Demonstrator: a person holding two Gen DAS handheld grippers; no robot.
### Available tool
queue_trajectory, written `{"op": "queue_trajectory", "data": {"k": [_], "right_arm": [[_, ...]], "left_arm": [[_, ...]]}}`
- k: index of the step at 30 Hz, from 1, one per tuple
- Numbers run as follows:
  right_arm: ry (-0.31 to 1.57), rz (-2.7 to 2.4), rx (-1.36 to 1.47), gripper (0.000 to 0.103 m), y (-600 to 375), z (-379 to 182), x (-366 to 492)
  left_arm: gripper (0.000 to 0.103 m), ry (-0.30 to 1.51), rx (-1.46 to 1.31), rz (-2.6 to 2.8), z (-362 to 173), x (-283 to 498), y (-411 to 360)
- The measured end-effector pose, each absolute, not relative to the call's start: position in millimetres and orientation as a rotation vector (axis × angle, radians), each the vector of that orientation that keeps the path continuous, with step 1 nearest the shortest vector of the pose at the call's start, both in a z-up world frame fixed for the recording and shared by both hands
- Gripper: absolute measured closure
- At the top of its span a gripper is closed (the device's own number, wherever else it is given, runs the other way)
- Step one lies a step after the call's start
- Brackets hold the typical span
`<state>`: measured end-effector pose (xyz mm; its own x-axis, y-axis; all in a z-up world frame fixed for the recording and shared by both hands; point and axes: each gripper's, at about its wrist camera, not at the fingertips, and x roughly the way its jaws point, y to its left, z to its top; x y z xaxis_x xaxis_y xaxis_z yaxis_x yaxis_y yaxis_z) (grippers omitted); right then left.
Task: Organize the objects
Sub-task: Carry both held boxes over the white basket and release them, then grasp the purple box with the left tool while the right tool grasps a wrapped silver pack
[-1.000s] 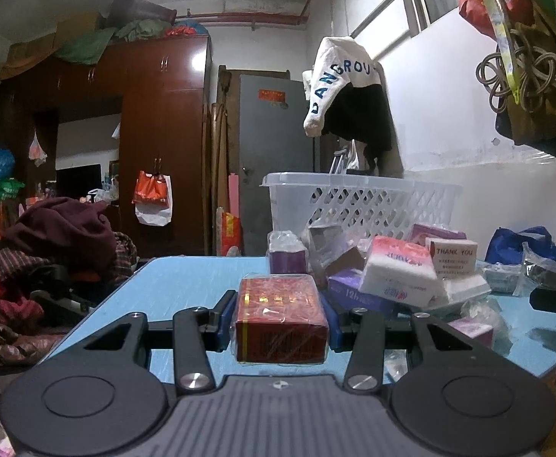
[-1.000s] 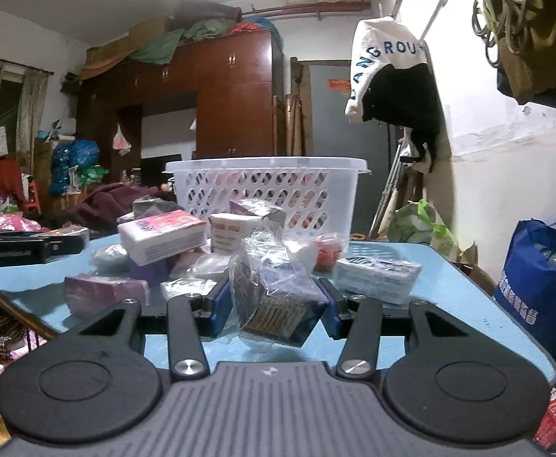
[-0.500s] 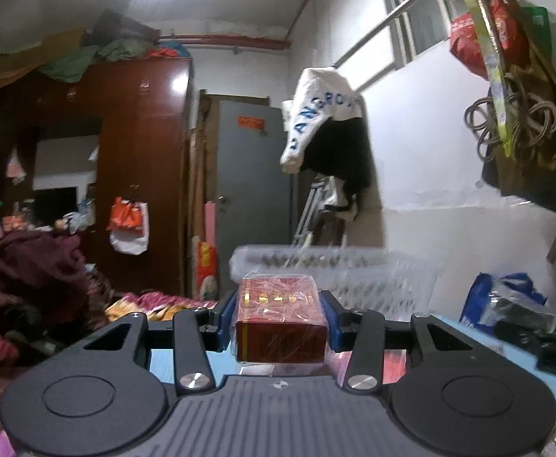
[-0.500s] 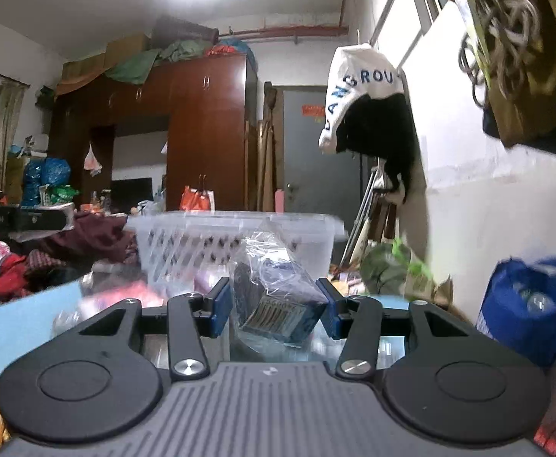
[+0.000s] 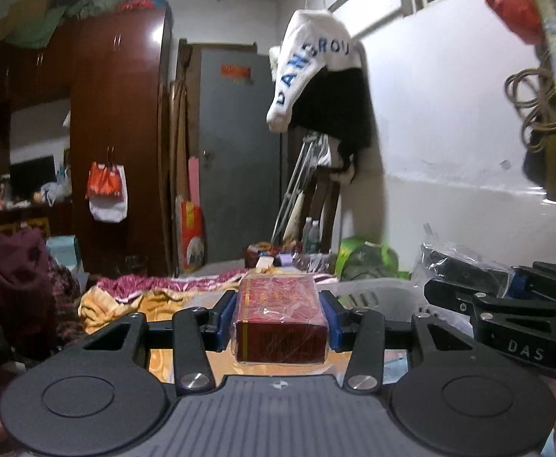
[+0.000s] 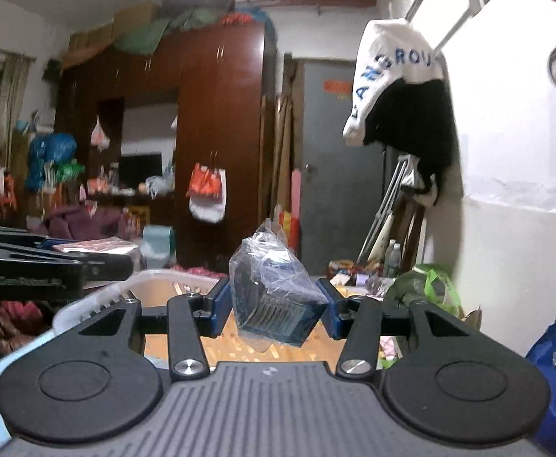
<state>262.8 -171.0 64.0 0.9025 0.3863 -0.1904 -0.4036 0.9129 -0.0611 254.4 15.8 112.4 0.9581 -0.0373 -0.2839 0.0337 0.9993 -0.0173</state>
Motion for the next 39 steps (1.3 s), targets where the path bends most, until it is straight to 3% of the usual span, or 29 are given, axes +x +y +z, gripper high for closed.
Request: {"op": "queue_trajectory", "data": {"k": [1, 2, 3, 7, 11, 16, 20, 35, 39], "right_arm": [[0.179, 0.423, -0.107, 0.033, -169, 62, 265], [0.178, 0.426, -0.107, 0.008, -169, 61, 264], [0.164, 0.423, -0.098, 0.0, -171, 60, 260], [0.103, 0.468, -0.048, 0.0, -204, 49, 212], [0.123, 0.44, -0.007, 0.0, -253, 17, 174], [0.261, 0.319, 0.107, 0.0, -297, -40, 153], [0.34, 0.293, 0.061, 0.0, -287, -50, 156], [0.568, 0.267, -0.088, 0.0, -251, -53, 190], [0.604, 0.291, -0.041, 0.016, -260, -58, 194]], "left_arm": [[0.025, 0.306, -0.02, -0.041, 109, 262, 18], [0.017, 0.327, -0.029, -0.046, 106, 268, 19], [0.016, 0.341, -0.036, -0.036, 102, 270, 21], [0.016, 0.323, -0.06, -0.03, 93, 235, 33], [0.015, 0.235, -0.062, -0.075, 67, 143, 39], [0.014, 0.201, -0.042, -0.05, 20, 60, 19], [0.014, 0.21, -0.036, -0.078, -4, 28, 2], [0.014, 0.307, -0.016, -0.054, -41, 45, -21], [0.016, 0.315, -0.014, -0.035, -43, 48, -20]]}}
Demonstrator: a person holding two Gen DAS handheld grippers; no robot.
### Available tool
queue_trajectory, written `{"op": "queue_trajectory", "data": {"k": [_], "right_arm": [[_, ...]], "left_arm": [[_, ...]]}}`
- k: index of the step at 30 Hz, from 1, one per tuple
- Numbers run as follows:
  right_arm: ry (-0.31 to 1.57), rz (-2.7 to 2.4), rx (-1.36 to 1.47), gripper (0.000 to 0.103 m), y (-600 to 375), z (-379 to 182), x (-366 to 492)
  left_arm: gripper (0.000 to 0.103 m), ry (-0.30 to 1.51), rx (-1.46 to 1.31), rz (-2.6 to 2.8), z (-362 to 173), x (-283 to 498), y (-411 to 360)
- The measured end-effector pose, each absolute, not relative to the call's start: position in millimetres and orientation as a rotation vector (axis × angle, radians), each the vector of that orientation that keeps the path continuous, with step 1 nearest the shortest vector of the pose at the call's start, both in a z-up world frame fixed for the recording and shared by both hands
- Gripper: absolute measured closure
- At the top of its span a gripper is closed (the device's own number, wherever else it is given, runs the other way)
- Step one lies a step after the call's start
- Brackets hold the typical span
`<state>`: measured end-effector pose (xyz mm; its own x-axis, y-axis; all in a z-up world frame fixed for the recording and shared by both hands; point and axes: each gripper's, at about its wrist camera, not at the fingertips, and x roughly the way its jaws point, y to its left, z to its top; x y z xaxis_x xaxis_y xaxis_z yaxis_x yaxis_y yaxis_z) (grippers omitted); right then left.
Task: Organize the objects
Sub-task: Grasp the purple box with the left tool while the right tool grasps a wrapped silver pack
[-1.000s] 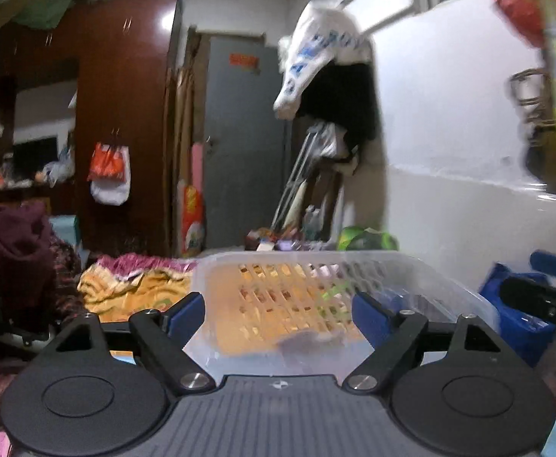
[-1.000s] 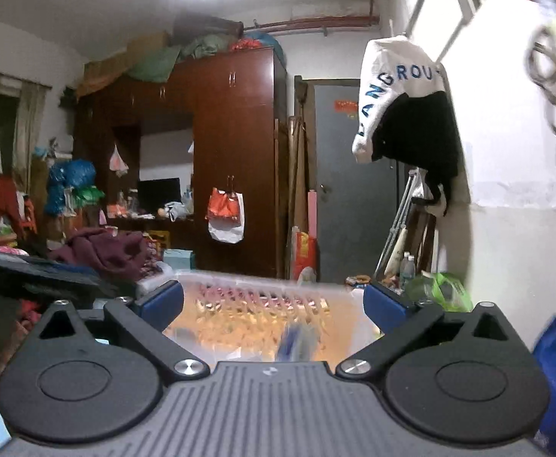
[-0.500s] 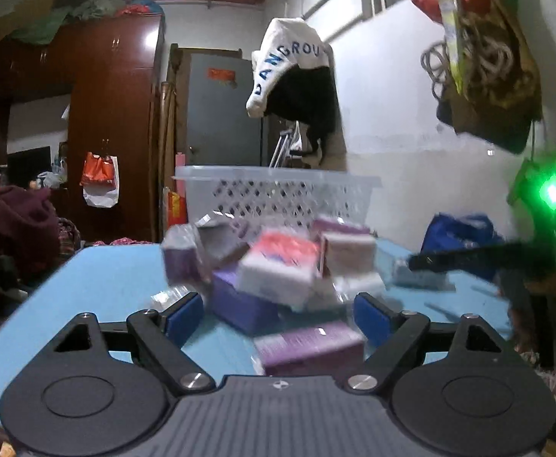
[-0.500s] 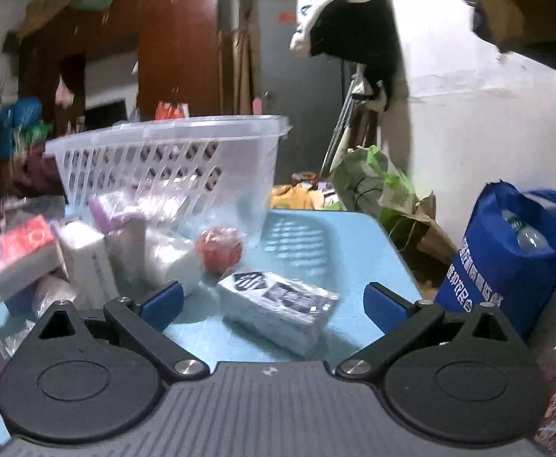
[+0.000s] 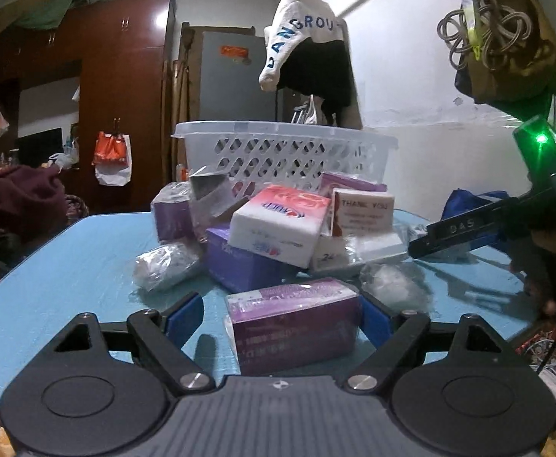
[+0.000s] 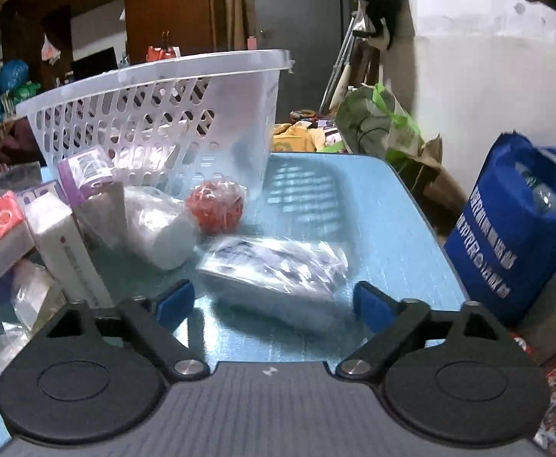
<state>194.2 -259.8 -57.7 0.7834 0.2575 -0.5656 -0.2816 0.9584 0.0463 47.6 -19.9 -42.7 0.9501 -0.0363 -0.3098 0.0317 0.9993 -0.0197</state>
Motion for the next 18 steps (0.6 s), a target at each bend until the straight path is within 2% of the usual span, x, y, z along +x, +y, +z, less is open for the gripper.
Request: {"op": "queue_trajectory", "data": {"k": [2, 4, 5, 18], "right_arm": [[0.59, 0.294, -0.036, 0.026, -262, -59, 191], [0.565, 0.302, -0.045, 0.031, -261, -58, 186], [0.549, 0.309, -0.049, 0.044, -261, -58, 184], [0.374, 0.366, -0.005, 0.055, -269, -51, 166]], "left_arm": [[0.024, 0.32, -0.02, -0.036, -43, 49, -19], [0.026, 0.317, -0.02, -0.038, -43, 50, -19], [0.026, 0.314, -0.017, -0.037, -43, 50, -19], [0.027, 0.271, -0.027, -0.015, -37, 46, -8]]}}
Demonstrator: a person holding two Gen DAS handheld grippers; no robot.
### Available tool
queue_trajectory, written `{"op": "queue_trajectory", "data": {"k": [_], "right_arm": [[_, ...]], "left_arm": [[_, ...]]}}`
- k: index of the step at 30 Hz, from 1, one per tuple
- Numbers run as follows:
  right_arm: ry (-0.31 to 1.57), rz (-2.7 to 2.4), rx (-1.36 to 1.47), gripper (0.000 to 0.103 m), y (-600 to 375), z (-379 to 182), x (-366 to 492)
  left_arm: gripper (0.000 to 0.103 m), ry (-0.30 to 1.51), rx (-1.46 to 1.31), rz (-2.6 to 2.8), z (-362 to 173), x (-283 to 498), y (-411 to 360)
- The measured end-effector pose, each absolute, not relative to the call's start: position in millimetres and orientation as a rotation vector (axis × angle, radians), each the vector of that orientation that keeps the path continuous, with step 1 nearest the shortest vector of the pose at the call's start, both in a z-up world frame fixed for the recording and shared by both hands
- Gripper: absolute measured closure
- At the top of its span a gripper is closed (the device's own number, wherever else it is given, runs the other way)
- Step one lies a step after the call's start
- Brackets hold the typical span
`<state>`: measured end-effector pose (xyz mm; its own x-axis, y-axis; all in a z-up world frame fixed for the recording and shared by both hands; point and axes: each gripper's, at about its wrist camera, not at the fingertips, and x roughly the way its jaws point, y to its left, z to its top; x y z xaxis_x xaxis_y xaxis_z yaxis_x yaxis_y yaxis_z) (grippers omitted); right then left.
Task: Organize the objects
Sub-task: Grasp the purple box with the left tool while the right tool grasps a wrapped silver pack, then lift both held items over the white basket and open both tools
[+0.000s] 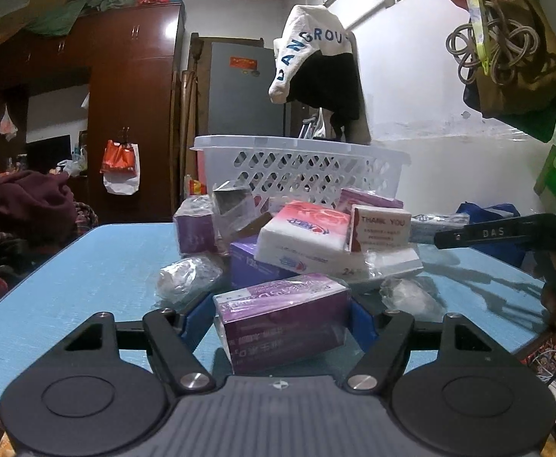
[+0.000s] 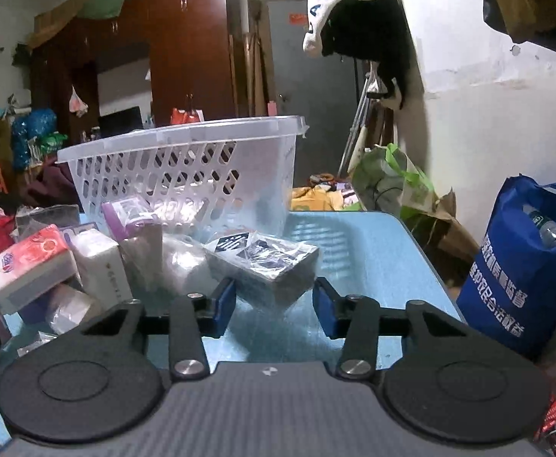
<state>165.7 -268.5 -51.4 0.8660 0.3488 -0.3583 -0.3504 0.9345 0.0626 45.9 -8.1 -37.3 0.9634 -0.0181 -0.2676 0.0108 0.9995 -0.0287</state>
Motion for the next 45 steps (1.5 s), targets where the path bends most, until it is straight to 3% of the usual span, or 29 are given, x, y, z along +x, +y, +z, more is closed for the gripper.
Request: {"op": "queue_trajectory", "data": {"k": [23, 33, 39, 45], "right_arm": [[0.155, 0.362, 0.061, 0.056, -280, -51, 141], [0.108, 0.387, 0.078, 0.056, -272, -35, 132], [0.075, 0.43, 0.083, 0.056, -252, 8, 153], [0.13, 0.441, 0.029, 0.056, -213, 49, 216]], "left_arm": [[0.027, 0.206, -0.054, 0.008, -28, 43, 9], [0.027, 0.141, -0.06, 0.007, 0, 47, 16], [0.027, 0.084, -0.098, -0.041, 72, 104, 26], [0.027, 0.197, -0.101, -0.086, 110, 208, 29]]}}
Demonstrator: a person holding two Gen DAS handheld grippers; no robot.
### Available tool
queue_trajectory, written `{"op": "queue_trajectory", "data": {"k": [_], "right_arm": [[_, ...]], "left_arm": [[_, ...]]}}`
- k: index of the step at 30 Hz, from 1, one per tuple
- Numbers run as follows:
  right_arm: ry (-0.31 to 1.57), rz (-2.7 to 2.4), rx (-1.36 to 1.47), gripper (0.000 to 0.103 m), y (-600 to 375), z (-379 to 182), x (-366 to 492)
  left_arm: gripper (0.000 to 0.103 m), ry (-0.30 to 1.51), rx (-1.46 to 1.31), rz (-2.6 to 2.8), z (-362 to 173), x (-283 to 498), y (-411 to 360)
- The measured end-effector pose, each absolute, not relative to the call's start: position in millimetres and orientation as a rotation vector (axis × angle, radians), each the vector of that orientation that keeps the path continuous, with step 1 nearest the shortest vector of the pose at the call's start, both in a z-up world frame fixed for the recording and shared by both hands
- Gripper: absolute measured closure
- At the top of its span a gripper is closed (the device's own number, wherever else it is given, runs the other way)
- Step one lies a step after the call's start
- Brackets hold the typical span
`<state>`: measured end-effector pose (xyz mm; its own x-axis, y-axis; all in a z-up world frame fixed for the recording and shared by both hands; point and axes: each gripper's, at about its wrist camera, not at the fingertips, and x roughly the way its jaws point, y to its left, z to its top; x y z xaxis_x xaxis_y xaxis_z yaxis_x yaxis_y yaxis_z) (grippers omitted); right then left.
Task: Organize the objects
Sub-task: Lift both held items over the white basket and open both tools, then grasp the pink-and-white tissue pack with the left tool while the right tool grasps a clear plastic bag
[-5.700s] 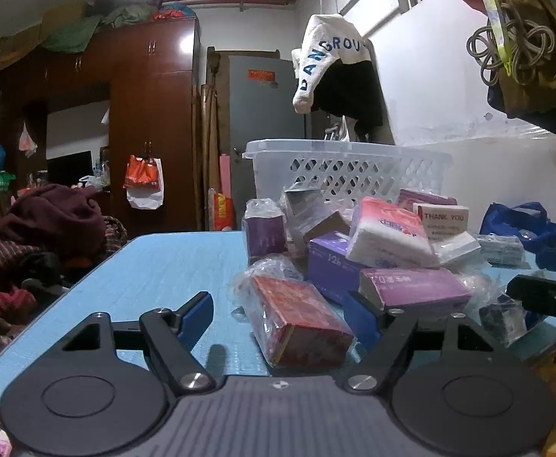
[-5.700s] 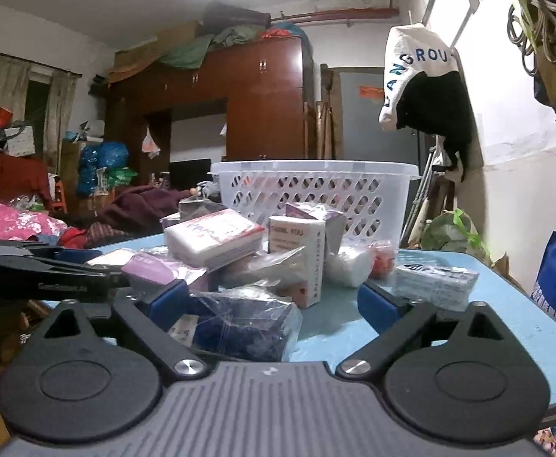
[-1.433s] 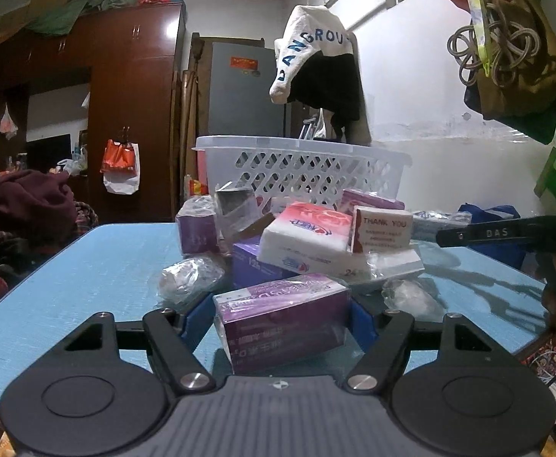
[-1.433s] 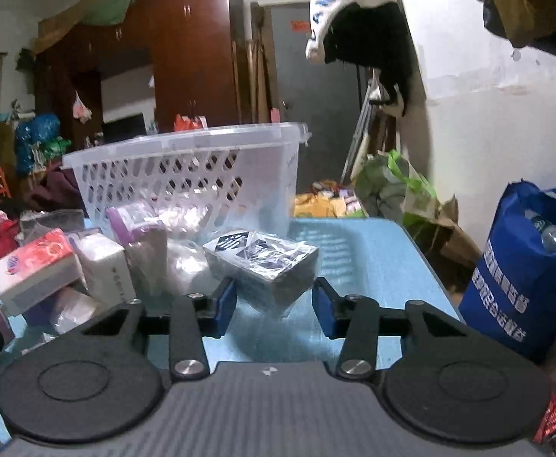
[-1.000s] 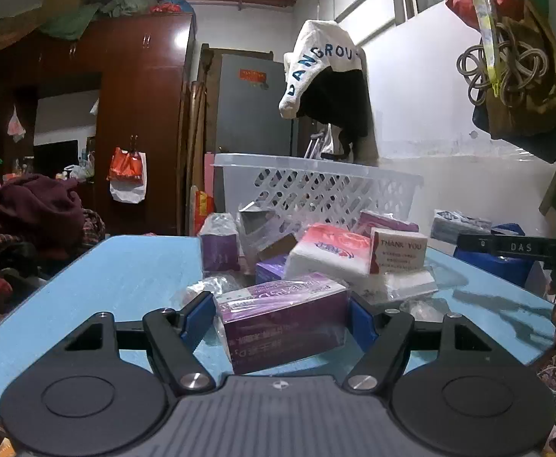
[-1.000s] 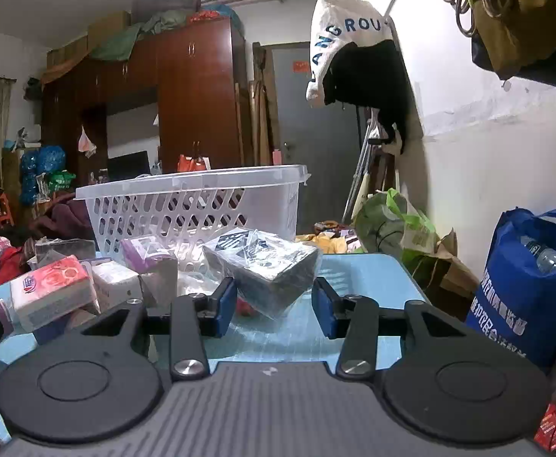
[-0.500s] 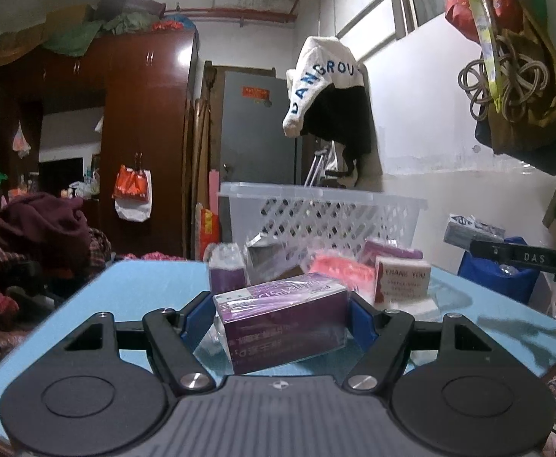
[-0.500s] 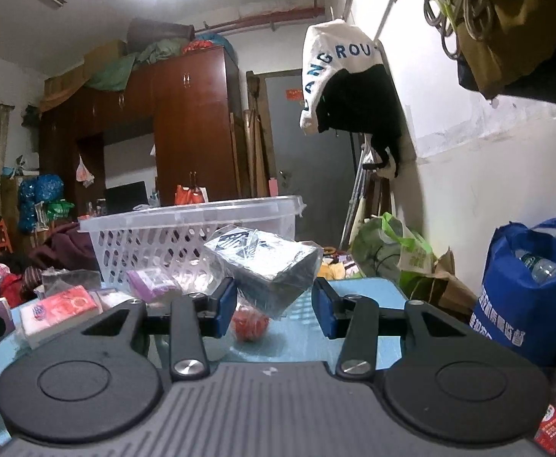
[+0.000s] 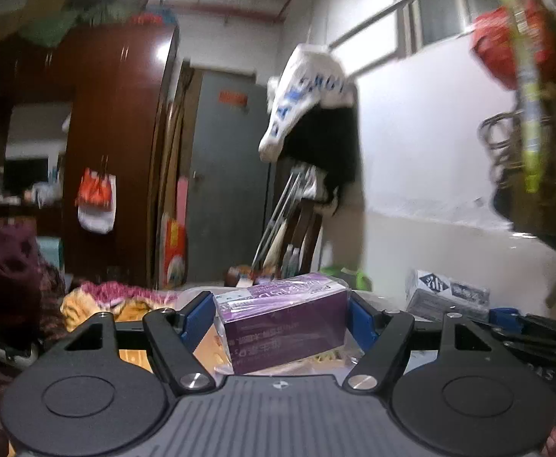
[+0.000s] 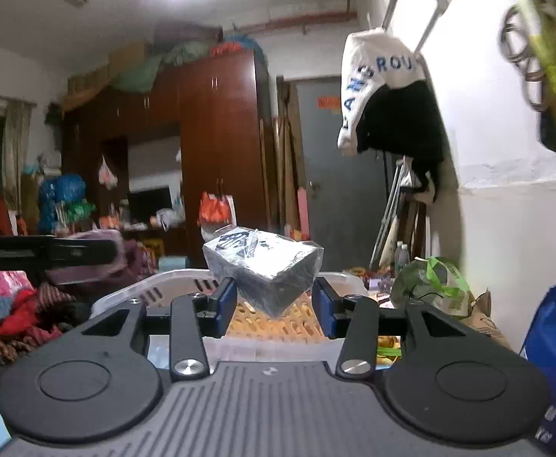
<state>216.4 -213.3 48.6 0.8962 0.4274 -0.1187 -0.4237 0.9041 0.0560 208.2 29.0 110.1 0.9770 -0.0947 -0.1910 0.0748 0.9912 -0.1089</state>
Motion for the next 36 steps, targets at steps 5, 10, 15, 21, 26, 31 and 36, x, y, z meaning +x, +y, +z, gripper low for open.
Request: {"op": "queue_trajectory", "data": {"k": [5, 10, 15, 21, 26, 31, 36], "right_arm": [[0.194, 0.419, -0.043, 0.056, -189, 51, 249], [0.233, 0.38, -0.105, 0.033, -177, 46, 256], [0.191, 0.402, -0.061, 0.0, -198, 38, 218], [0.197, 0.466, 0.024, 0.0, -240, -25, 137], [0.246, 0.539, 0.076, 0.0, -236, -71, 107], [0.262, 0.552, -0.013, 0.005, -212, -77, 107], [0.268, 0.566, -0.014, 0.026, -207, -78, 106]], "left_arm": [[0.027, 0.274, -0.091, -0.061, 107, 250, 29], [0.011, 0.314, -0.079, -0.13, 102, 269, 24], [0.012, 0.34, -0.116, -0.105, 93, 247, 36], [0.007, 0.199, -0.098, -0.115, 47, 122, 45], [0.007, 0.178, -0.159, -0.161, 6, 76, 38], [0.007, 0.194, -0.056, -0.149, 1, 79, 18], [0.007, 0.221, -0.023, -0.132, -8, 83, 9]]}}
